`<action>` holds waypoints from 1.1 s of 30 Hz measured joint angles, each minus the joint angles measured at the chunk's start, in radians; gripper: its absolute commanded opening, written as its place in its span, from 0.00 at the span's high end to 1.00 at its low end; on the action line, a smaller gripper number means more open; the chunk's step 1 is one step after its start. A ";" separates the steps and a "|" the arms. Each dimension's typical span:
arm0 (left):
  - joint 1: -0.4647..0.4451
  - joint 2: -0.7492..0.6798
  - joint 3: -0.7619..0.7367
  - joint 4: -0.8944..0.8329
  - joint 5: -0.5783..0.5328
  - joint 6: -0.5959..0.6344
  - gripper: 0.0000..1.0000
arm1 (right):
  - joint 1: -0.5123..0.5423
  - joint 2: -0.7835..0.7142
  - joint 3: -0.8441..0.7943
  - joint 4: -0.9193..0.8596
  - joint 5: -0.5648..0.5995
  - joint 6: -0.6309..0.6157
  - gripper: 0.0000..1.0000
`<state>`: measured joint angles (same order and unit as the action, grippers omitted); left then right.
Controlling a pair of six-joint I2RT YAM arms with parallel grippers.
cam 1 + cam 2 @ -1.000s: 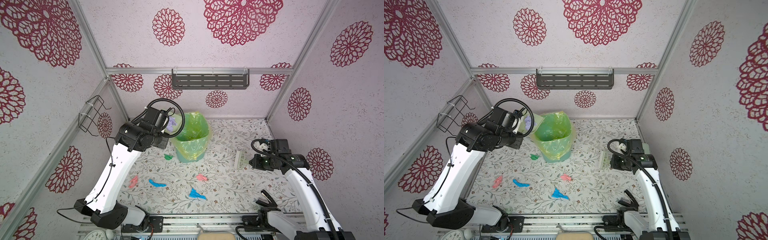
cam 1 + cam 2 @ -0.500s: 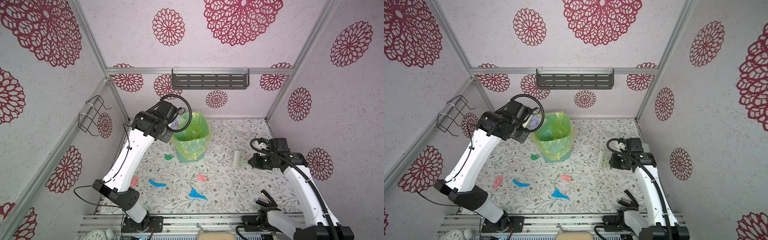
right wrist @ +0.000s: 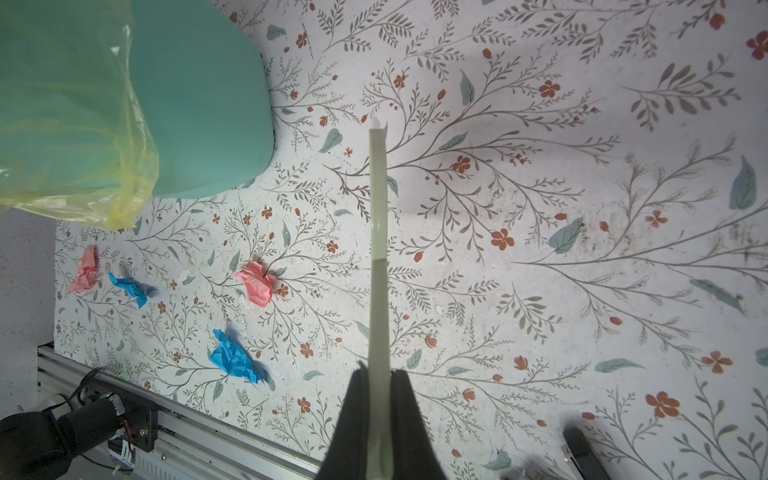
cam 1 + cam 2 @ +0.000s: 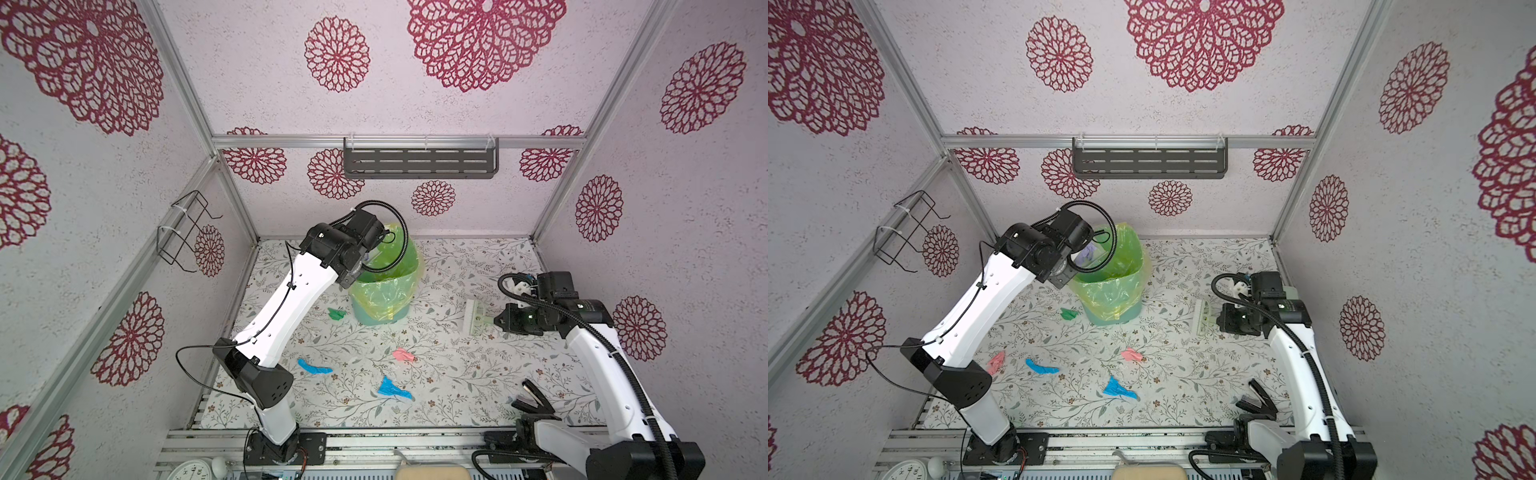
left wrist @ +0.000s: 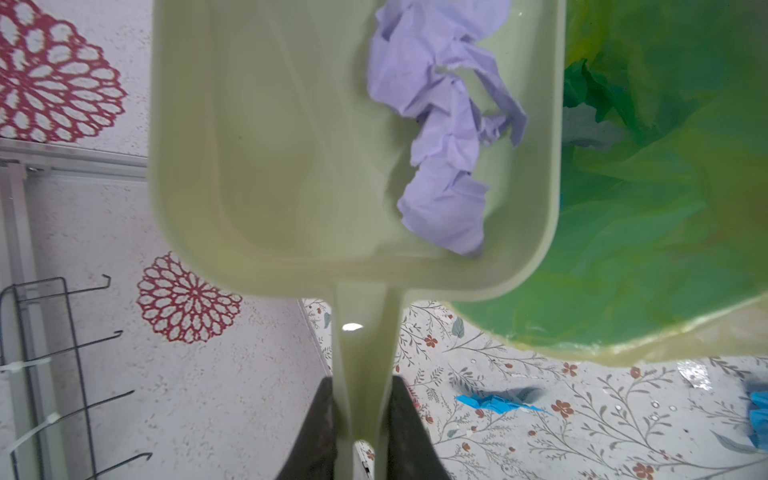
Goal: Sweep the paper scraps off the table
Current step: 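Tip the dustpan over the bin with the left gripper to drop the scrap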
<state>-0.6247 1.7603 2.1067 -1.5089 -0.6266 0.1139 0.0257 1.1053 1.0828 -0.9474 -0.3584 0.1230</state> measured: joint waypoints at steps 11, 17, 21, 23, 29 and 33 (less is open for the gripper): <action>-0.095 0.000 -0.150 0.103 -0.257 0.142 0.95 | 0.000 0.000 0.000 0.000 -0.037 0.000 1.00; -0.127 -0.005 -0.251 0.215 -0.397 0.251 0.94 | 0.001 0.008 0.000 0.000 -0.046 0.001 1.00; -0.137 -0.029 -0.310 0.269 -0.442 0.294 0.94 | 0.002 0.023 0.000 0.001 -0.048 0.001 1.00; -0.143 -0.036 -0.317 0.283 -0.457 0.307 0.94 | 0.002 0.026 0.000 0.002 -0.050 0.002 1.00; -0.147 -0.057 -0.317 0.317 -0.484 0.328 0.95 | 0.004 0.026 0.000 0.005 -0.062 0.002 1.00; -0.147 -0.063 -0.317 0.318 -0.487 0.327 0.95 | 0.007 0.026 0.000 0.005 -0.065 0.006 1.00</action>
<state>-0.7719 1.6974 1.7893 -1.1912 -1.1133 0.4404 0.0330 1.1309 1.0824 -0.9424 -0.4232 0.1287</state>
